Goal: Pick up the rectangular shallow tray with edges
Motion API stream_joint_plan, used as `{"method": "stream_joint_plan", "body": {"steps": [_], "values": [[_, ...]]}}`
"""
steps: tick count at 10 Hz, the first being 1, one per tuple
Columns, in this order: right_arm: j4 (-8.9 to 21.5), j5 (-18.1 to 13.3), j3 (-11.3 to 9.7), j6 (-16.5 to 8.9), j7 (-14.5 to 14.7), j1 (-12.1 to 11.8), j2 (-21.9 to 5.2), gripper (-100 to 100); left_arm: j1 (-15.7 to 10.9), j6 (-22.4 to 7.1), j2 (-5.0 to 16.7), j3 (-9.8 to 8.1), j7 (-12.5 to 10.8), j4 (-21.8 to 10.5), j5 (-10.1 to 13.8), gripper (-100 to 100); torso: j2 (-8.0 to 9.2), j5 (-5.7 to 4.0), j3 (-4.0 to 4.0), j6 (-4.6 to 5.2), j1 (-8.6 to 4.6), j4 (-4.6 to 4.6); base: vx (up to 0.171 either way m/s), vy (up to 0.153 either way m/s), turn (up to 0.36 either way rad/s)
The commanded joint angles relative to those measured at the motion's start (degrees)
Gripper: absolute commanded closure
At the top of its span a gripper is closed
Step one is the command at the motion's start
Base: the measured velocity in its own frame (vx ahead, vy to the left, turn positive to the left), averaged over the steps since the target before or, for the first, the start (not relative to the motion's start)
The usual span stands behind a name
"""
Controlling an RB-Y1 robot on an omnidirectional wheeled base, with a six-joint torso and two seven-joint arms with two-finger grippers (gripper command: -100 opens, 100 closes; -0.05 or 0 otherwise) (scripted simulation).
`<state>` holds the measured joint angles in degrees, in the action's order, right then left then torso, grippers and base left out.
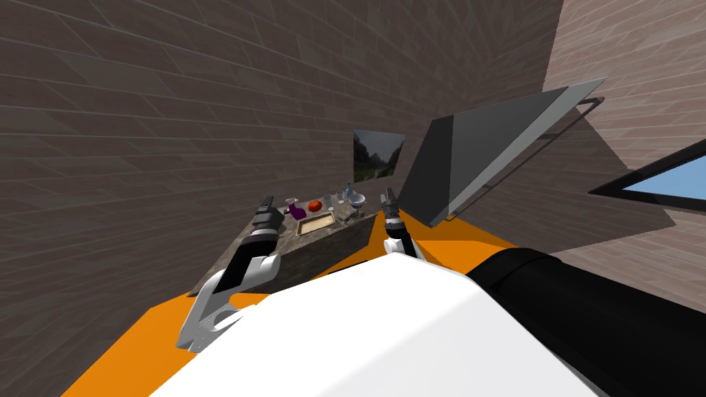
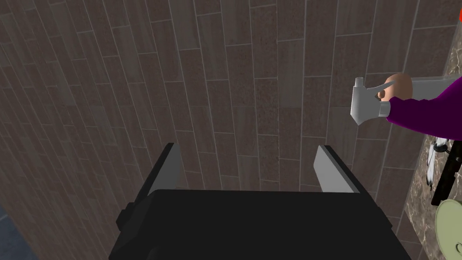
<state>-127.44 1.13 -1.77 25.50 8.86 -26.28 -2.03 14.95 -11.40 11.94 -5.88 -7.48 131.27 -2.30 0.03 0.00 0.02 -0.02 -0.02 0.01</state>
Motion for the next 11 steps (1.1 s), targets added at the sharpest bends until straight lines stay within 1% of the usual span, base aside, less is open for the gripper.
{"method": "stream_joint_plan", "body": {"steps": [1,2,3,4,5,7,8,9,10,11], "values": [[0.00,0.00,0.00,0.00,0.00,0.00,0.00,0,-0.83,-2.86,-0.04,-0.19,-0.38,-0.52,0.20,-100,0.00,0.00,0.00,0.00,0.00,0.00,-0.007,-0.012,-0.060],[0.00,0.00,0.00,0.00,0.00,0.00,0.00,0,-0.83,-4.42,-0.04,-0.19,-0.38,-0.52,0.20,-100,0.00,0.00,0.00,0.02,-0.02,0.00,-0.009,-0.009,-0.050],[0.00,0.00,0.00,0.00,0.00,0.00,0.00,0,-1.59,-6.17,-0.01,-0.42,-0.79,-0.84,0.43,-100,0.01,0.00,0.00,0.00,-0.01,0.00,-0.013,-0.008,-0.064],[0.00,0.00,0.00,0.00,0.00,0.00,0.00,0,-1.59,-7.91,-0.01,-0.42,-0.79,-0.84,0.43,-100,0.01,0.00,0.00,0.02,-0.01,0.00,-0.010,-0.007,-0.048],[0.00,0.00,0.00,0.00,0.00,0.00,0.00,0,-2.31,-9.76,-0.01,-0.64,-1.18,-1.15,0.61,-100,0.00,0.00,0.00,0.01,0.00,0.00,-0.010,-0.011,-0.080],[0.00,0.00,0.00,0.00,0.00,0.00,0.00,0,-2.31,-12.36,-0.01,-0.64,-1.18,-1.15,0.61,-100,0.00,0.00,0.00,0.00,-0.02,0.00,-0.004,-0.005,-0.022],[0.00,0.00,0.00,0.00,0.00,0.00,0.00,0,-2.96,-14.28,-0.04,-0.84,-1.57,-1.45,0.76,-100,-0.01,0.00,-0.01,0.00,0.00,0.00,-0.004,-0.009,-0.067],[0.00,0.00,0.00,0.00,0.00,0.00,0.00,0,-2.96,-15.92,-0.04,-0.84,-1.57,-1.45,0.76,-100,-0.01,0.00,-0.01,0.01,-0.01,0.00,-0.005,-0.006,-0.050],[0.00,0.00,0.00,0.00,0.00,0.00,0.00,0,-2.96,-16.30,-0.04,-0.84,-1.57,-1.45,0.76,-100,-0.01,0.00,-0.01,0.00,0.00,0.00,0.000,0.000,0.000],[0.00,0.00,0.00,0.00,0.00,0.00,0.00,0,-3.55,-18.80,-0.09,-1.02,-1.93,-1.74,0.86,-100,-0.01,0.00,-0.01,-0.01,0.01,0.00,-0.005,-0.008,-0.082]]}}
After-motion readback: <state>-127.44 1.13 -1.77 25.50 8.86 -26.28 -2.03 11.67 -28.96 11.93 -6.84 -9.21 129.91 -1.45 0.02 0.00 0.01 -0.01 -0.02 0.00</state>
